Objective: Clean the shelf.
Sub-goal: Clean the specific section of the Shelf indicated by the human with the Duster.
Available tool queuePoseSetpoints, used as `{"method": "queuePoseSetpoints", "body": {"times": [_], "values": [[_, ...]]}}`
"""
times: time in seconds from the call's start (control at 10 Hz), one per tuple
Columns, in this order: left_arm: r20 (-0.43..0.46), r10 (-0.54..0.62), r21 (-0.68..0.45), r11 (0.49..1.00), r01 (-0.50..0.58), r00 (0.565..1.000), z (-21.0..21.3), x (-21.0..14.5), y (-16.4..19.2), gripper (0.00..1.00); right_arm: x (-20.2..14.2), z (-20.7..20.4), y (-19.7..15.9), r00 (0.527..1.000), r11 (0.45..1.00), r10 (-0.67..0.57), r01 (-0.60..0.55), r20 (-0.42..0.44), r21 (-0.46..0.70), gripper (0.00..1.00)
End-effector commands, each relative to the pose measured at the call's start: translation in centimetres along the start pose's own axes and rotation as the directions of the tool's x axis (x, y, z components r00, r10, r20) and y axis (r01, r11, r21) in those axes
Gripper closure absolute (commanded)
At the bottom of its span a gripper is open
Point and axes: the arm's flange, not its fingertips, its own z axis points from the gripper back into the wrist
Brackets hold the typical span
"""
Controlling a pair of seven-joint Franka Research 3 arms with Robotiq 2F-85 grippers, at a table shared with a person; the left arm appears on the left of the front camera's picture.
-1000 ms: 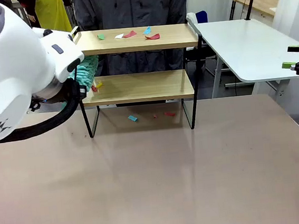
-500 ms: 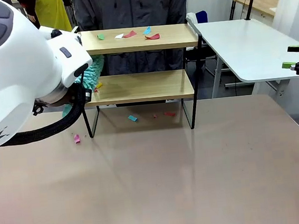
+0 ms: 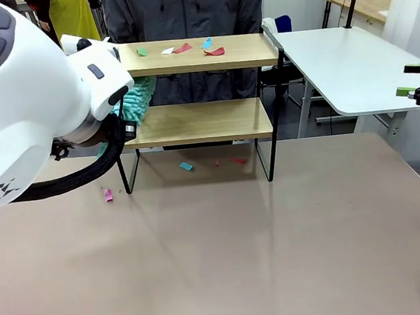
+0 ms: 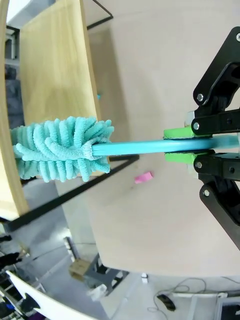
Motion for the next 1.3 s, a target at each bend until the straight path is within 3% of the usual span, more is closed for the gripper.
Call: {"method": "queuePoseSetpoints", "body": {"times": [0.0,0.3,0.7,1.2], "values": [[-0.001,0.053,-0.076,0.996,-0.053,0.999,-1.4,-0.9,0.4,0.87,0.7,-0.1,-0.1,1.0,1.0,-0.012,0.012,-0.012,0.001,0.0],[-0.074,0.094,-0.145,0.984,-0.104,0.993,-3.4,-1.6,1.0,0.87,0.7,-0.1,-0.1,1.0,1.0,-0.012,0.012,-0.012,0.001,0.0],[-0.13,0.114,-0.092,0.988,-0.127,0.985,-4.4,-1.8,2.2,0.87,0.7,-0.1,-0.1,1.0,1.0,-0.012,0.012,-0.012,0.001,0.0],[-0.121,0.067,0.182,0.982,-0.044,0.99,-1.9,-0.7,3.3,0.87,0.7,-0.1,-0.1,1.0,1.0,-0.012,0.012,-0.012,0.001,0.0]]}}
